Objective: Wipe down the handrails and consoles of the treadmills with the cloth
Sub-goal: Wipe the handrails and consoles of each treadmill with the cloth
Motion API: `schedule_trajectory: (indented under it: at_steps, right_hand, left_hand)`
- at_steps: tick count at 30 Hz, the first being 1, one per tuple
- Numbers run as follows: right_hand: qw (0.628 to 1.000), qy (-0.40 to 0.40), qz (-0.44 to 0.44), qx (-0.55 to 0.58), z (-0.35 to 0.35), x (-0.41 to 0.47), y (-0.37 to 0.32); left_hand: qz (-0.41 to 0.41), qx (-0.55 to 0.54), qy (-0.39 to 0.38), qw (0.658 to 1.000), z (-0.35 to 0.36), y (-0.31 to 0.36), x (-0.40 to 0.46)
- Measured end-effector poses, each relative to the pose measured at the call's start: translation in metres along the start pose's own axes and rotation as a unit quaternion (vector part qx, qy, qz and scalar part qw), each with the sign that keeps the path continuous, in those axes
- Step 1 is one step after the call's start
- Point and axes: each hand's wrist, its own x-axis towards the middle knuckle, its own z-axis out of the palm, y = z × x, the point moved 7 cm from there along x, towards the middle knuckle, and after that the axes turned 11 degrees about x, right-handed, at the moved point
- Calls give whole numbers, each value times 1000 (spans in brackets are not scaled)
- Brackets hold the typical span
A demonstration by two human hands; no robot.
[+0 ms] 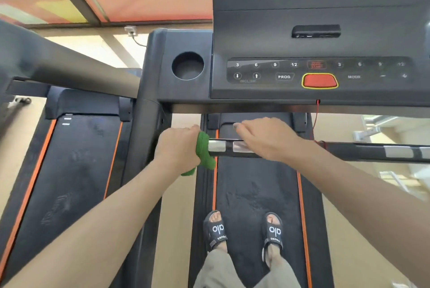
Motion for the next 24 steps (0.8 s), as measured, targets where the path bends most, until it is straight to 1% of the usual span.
schedule_trajectory:
  at_steps: [1, 2, 3, 5, 8, 10, 11, 13, 15, 17, 18, 19, 21, 22, 24]
  right_hand:
    - [1000, 19, 8, -20, -12, -10, 20]
    - [998, 27, 37, -38, -20, -19, 41]
    - [996, 22, 64, -53, -25, -25, 59]
    - [993, 4, 85, -77, -25, -24, 82]
    - [997, -5, 55, -62, -19, -14, 86]
    - [997, 37, 37, -54, -23, -15, 89]
    - [996, 59, 33, -52, -26, -17, 89]
    - [995, 84, 39, -36, -32, -21, 90]
    - [995, 84, 41, -26, -33, -23, 87]
    - [995, 97, 20, -18, -36, -24, 81]
    - [994, 108, 9, -10, -38, -25, 80]
    - [993, 116, 9, 6, -39, -26, 79]
    - [991, 124, 45, 34, -42, -28, 81]
    - [989, 135, 48, 40, -45, -29, 80]
    - [985, 168, 7, 45, -48, -29, 77]
  left_hand:
    - [5, 34, 76, 997, -6, 10, -4]
    - [7, 52, 137, 989, -10, 21, -7]
    - [11, 50, 177, 983, -15, 40, -8]
    - [29, 42, 209, 977, -23, 90, 3]
    - [61, 2, 192, 980, -37, 158, 22]
    - [95, -1, 172, 981, -40, 178, 30]
    - [107, 3, 159, 982, -41, 175, 29]
    - [113, 9, 128, 985, -37, 149, 26]
    - [68, 10, 67, 995, -18, 92, 18]
    - [6, 28, 64, 998, -7, 32, 7]
    - [-9, 50, 41, 998, -3, 16, 4]
    - [-16, 63, 6, 998, 1, 8, 3]
    - [-19, 54, -45, 997, 1, 18, 7]
    - [-20, 44, -49, 998, -4, 29, 9]
    - [-1, 32, -46, 998, -16, 65, 19]
